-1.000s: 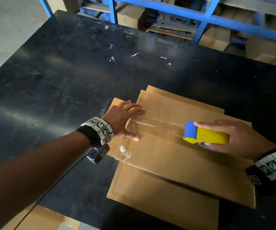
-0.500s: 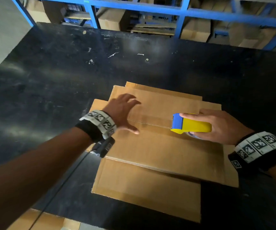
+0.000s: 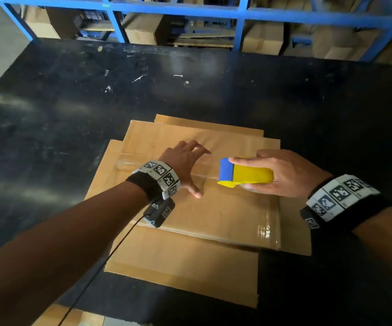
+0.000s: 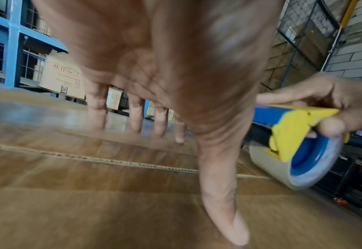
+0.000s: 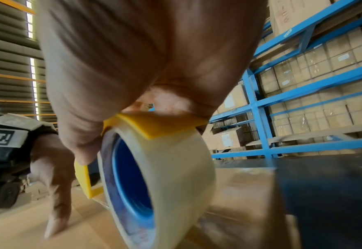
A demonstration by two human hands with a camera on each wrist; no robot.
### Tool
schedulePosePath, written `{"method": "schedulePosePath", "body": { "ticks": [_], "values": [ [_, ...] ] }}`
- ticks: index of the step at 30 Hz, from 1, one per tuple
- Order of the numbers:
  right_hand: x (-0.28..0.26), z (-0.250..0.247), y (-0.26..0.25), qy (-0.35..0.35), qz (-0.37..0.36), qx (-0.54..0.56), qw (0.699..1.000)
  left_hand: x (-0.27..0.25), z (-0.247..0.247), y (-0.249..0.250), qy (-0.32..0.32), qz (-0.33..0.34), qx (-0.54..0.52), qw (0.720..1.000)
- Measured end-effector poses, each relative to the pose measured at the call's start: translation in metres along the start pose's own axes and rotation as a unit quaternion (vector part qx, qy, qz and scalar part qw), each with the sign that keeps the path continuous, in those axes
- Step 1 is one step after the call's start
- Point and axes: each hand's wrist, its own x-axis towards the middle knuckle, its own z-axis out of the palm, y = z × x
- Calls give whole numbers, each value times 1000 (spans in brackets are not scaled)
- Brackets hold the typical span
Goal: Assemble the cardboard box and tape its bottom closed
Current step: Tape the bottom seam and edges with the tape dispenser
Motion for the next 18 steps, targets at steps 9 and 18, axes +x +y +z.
{"method": "schedulePosePath", "body": {
  "ticks": [9, 18],
  "values": [
    [-130, -54, 83, -72, 118, -71, 988, 0, -4, 9, -15, -17, -11, 1000],
    [-129, -32, 111, -158, 135, -156, 966, 4, -2, 11, -29, -23, 7, 999]
  ]
}}
